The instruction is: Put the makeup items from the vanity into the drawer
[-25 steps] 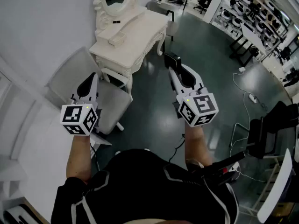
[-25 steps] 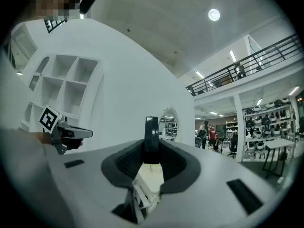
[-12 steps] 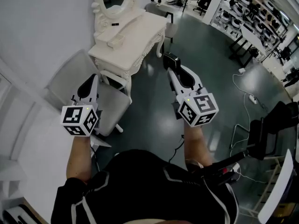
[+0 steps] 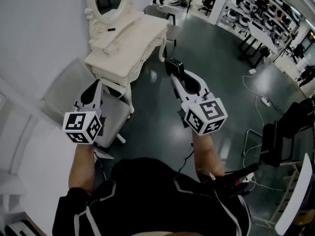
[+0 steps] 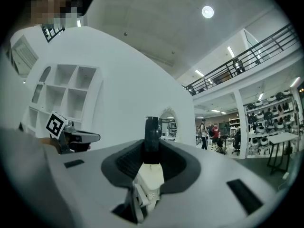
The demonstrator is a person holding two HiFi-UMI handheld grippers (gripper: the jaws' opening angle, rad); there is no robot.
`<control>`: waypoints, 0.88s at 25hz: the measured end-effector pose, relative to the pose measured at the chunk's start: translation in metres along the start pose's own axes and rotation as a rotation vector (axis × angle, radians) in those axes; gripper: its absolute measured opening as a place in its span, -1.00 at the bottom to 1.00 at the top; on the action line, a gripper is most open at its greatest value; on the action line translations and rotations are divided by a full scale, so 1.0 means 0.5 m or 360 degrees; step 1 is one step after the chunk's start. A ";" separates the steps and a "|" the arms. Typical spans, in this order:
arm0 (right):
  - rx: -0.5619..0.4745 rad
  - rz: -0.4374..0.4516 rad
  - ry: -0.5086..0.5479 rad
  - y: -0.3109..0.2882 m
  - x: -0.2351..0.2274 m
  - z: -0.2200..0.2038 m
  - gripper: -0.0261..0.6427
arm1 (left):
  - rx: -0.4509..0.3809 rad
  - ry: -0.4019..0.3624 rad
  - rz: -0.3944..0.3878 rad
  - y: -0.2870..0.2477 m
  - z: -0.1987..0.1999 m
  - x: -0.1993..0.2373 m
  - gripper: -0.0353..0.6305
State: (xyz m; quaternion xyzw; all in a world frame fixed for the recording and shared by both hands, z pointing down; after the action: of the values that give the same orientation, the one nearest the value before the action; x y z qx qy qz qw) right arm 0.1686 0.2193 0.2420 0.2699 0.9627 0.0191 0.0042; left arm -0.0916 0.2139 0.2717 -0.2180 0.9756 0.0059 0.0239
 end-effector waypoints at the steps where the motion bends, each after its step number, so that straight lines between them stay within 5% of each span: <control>1: -0.0004 0.0004 0.0007 0.009 -0.010 -0.001 -0.63 | 0.0003 -0.0002 -0.0004 -0.007 -0.004 -0.014 -0.88; 12: 0.0015 -0.0007 -0.0016 -0.044 -0.119 -0.036 -0.63 | 0.0047 0.0018 -0.0073 -0.154 -0.046 -0.047 -0.88; 22: 0.0031 0.0011 0.0041 -0.265 -0.210 -0.034 -0.63 | 0.0015 0.0057 -0.0081 -0.367 -0.054 0.084 -0.88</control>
State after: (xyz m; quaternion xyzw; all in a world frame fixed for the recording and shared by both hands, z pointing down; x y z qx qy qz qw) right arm 0.1890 0.0510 0.2536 0.2729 0.9619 0.0132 -0.0110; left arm -0.0525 0.0296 0.2965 -0.2426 0.9701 -0.0031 0.0076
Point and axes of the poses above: the fingertips, and each gripper's own axes: y backward along the fingers, x to its left, z out of its top, the point moved 2 cm from there along y, backward along the fingers, and after that the axes turned 2 degrees about -y, right-handed, at the moved point
